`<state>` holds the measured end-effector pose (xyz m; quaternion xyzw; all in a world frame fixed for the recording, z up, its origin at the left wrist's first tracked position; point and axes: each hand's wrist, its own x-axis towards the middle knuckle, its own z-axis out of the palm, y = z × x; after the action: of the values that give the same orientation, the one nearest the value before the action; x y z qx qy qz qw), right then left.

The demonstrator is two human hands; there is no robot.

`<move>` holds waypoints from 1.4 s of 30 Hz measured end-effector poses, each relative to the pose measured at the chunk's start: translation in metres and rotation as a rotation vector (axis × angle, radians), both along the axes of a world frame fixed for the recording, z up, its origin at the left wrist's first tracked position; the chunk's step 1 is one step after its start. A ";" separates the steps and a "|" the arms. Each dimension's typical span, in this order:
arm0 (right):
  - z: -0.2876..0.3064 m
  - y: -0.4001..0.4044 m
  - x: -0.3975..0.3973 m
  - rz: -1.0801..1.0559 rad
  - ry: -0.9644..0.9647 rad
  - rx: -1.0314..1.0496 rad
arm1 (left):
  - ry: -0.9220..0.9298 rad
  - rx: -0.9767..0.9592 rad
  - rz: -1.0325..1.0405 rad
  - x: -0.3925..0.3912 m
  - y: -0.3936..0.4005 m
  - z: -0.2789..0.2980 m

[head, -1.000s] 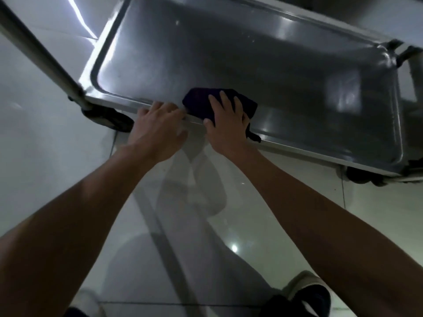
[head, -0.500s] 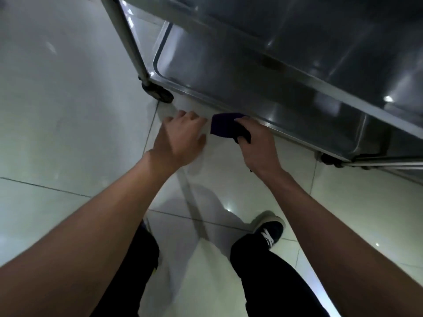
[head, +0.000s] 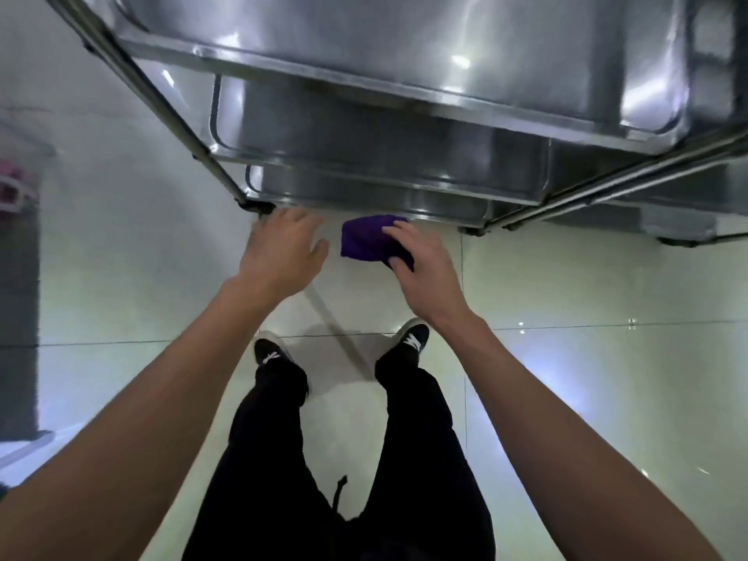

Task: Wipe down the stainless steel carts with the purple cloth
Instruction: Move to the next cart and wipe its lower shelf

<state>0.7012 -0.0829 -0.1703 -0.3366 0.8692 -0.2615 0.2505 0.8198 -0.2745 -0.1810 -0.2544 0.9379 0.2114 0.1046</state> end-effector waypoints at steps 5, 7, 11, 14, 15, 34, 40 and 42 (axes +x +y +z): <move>0.055 0.038 -0.035 -0.008 0.009 -0.041 | 0.004 -0.023 -0.084 -0.045 0.037 0.056; 0.075 0.057 -0.057 -0.028 0.034 -0.068 | 0.011 -0.025 -0.103 -0.071 0.055 0.075; 0.112 0.102 -0.107 -0.039 0.071 -0.098 | 0.022 -0.026 -0.137 -0.124 0.095 0.106; 0.132 0.133 -0.145 -0.039 0.112 -0.137 | 0.046 -0.052 -0.146 -0.160 0.121 0.125; 0.137 0.143 -0.156 -0.046 0.122 -0.151 | 0.046 -0.070 -0.158 -0.171 0.129 0.130; 0.177 0.195 -0.298 -0.164 0.284 -0.236 | 0.312 0.054 -0.219 -0.329 0.188 0.171; 0.190 0.171 -0.362 -0.177 0.347 -0.198 | 0.362 0.177 -0.140 -0.399 0.166 0.176; 0.193 0.162 -0.384 -0.181 0.362 -0.177 | 0.398 0.227 -0.150 -0.423 0.160 0.179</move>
<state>0.3174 0.0789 0.0231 -0.3192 0.9004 -0.2934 0.0352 0.3964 -0.1149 -0.0021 -0.1241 0.9265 0.3532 -0.0387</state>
